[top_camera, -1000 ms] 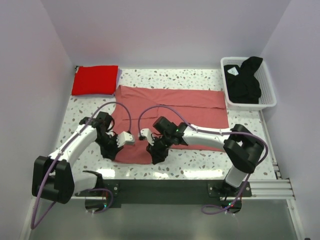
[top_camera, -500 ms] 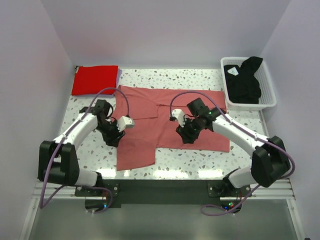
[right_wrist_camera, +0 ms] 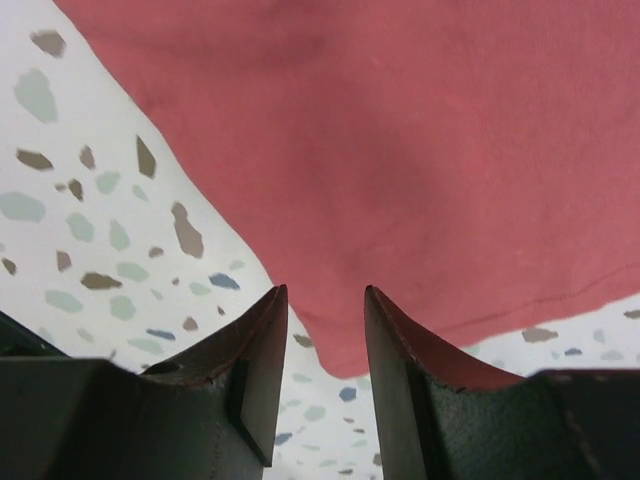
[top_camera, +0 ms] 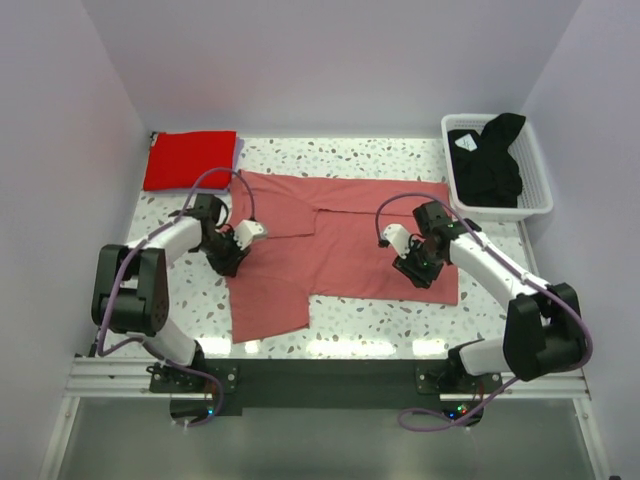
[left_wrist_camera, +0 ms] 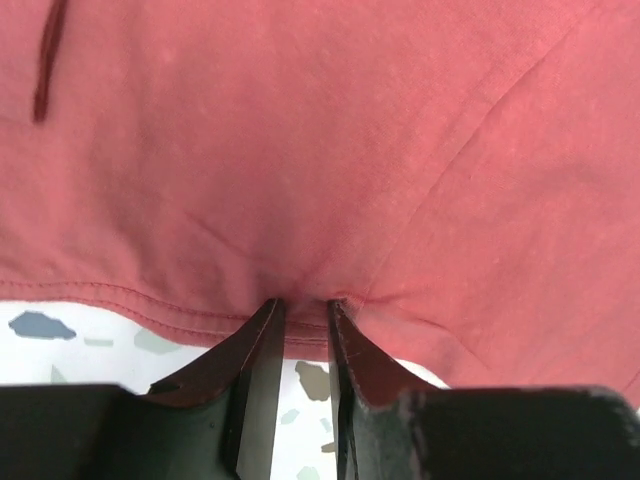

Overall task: Fold and stack the t-shirts
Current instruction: Fold the tshirt

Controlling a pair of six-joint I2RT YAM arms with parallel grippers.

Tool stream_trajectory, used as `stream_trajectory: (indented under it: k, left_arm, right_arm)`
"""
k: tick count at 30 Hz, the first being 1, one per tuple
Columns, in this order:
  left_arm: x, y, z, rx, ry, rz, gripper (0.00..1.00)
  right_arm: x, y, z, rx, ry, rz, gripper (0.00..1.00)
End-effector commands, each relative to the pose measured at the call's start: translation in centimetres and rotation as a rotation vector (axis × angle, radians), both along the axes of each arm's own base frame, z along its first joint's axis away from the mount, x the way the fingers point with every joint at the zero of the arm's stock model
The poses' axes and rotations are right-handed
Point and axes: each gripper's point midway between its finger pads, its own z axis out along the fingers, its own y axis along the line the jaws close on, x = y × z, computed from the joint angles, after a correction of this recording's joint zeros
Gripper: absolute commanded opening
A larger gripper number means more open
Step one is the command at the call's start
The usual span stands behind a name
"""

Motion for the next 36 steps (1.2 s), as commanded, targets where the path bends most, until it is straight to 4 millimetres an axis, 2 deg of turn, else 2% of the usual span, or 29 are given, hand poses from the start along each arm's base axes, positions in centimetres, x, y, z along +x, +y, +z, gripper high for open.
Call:
stream_trajectory:
  k: [1,3,5,7,10,13,18,21,26,28,31,34,35,36]
  left_arm:
    - [-2.2,2.1,-1.2,0.078,0.042,-0.029,0.29]
    - [-2.4,1.8,-0.5,0.058,0.045,-0.03,0.37]
    - [-2.6,1.2,0.9,0.022,0.041,-0.039,0.44]
    - [-2.0,0.8,2.8,0.0,-0.015,-0.072,0.52]
    - [-2.4,0.4,4.7,-0.028,-0.031,-0.118,0.56]
    - [-2.9,0.4,5.6,-0.03,-0.021,-0.136,0.57]
    - [-3.7,0.5,5.5,-0.023,-0.01,-0.156,0.59]
    - [-5.2,0.4,5.1,-0.032,0.03,-0.195,0.6]
    - [-7.4,0.2,4.0,-0.004,0.047,-0.273,0.63]
    - [-7.3,0.0,4.0,0.009,0.025,-0.285,0.63]
    - [-7.6,-0.3,3.7,0.01,0.034,-0.3,0.63]
    - [-7.6,-0.8,3.7,0.006,0.024,-0.325,0.62]
    - [-7.9,-1.0,3.5,0.013,0.019,-0.333,0.62]
    - [-8.0,-1.2,3.3,0.019,0.011,-0.343,0.61]
  right_arm:
    - [-1.1,-2.4,0.3,-0.049,0.029,0.052,0.41]
    - [-1.6,-2.7,0.6,-0.052,0.04,0.084,0.45]
    - [-2.1,-3.2,0.9,-0.071,0.039,0.115,0.49]
    - [-2.4,-3.7,0.9,-0.091,0.032,0.139,0.53]
    - [-2.9,-4.5,0.5,-0.127,0.031,0.175,0.53]
    - [-3.7,-5.3,-0.1,-0.15,0.055,0.192,0.49]
    - [-4.3,-6.6,-2.0,-0.211,0.065,0.19,0.49]
    - [-4.3,-6.7,-3.0,-0.213,0.063,0.188,0.49]
    - [-3.7,-7.3,-4.0,-0.252,0.037,0.166,0.49]
    - [-3.5,-7.5,-4.3,-0.263,0.029,0.166,0.49]
    - [-3.6,-7.8,-4.8,-0.277,0.039,0.167,0.44]
    - [-3.6,-8.0,-5.4,-0.292,0.035,0.173,0.31]
    - [-3.5,-8.0,-5.5,-0.293,0.035,0.175,0.22]
    - [-3.5,-8.0,-5.5,-0.293,0.035,0.172,0.18]
